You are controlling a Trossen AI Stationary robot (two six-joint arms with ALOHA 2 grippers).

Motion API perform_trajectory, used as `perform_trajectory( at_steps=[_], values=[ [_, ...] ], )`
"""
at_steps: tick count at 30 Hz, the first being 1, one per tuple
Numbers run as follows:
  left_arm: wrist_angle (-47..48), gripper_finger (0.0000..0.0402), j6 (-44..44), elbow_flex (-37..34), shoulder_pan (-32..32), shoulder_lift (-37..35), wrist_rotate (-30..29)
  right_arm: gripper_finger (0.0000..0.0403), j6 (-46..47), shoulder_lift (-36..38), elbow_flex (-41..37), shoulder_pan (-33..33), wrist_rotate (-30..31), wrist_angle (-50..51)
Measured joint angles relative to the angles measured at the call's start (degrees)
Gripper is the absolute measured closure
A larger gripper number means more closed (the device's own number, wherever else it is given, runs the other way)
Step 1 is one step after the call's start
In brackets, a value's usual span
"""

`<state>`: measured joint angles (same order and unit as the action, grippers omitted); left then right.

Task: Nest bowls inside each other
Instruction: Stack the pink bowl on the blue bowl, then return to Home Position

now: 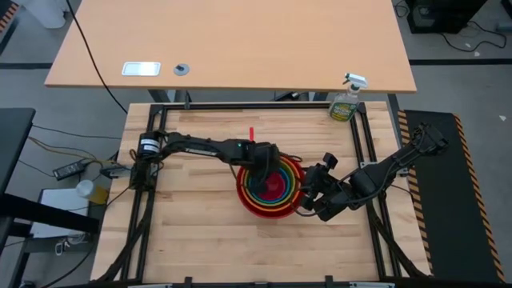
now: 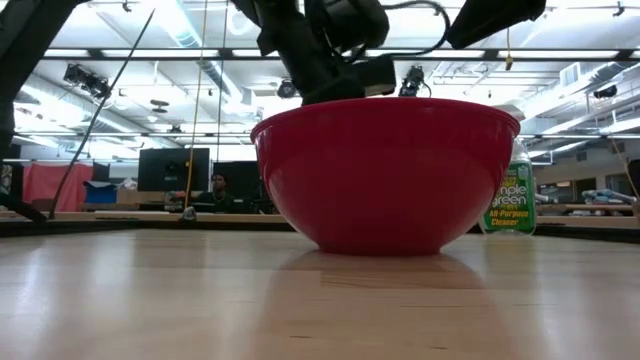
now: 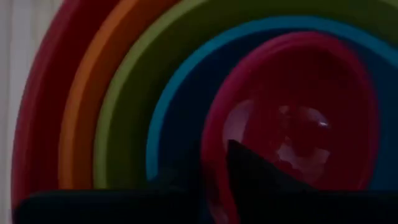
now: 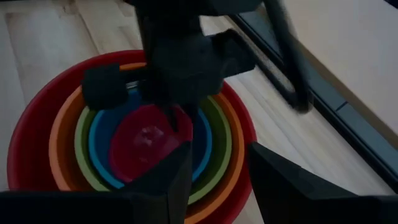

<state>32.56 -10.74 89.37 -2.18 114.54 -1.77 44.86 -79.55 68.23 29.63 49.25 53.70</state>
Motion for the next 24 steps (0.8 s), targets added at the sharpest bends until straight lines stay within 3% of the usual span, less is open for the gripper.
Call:
perform_trajectory(
  at_steps=[6, 10, 16, 24],
  values=[
    [-0.31, 0.0206, -3.1, -0.03, 1.03, -1.18, -1.51, 0.0241, 1.43, 0.0, 0.0, 0.02, 0.15, -0.01],
    [-0.6, 0.0158, -6.48, -0.1, 2.35, -4.14, -4.91, 0.0241, 1.7, 0.02, 0.01, 0.26, 0.21, -0.56],
    [-7.72, 0.0157, -11.59, -8.6, 5.68, -13.75, -9.32, 0.0241, 1.86, 0.02, 0.0, 1.97, 0.68, -1.1],
    [-24.87, 0.0188, -9.36, -35.74, 7.63, -34.44, -9.69, 0.0241, 3.41, 0.04, 0.0, 4.23, 3.39, -0.66]
  ],
)
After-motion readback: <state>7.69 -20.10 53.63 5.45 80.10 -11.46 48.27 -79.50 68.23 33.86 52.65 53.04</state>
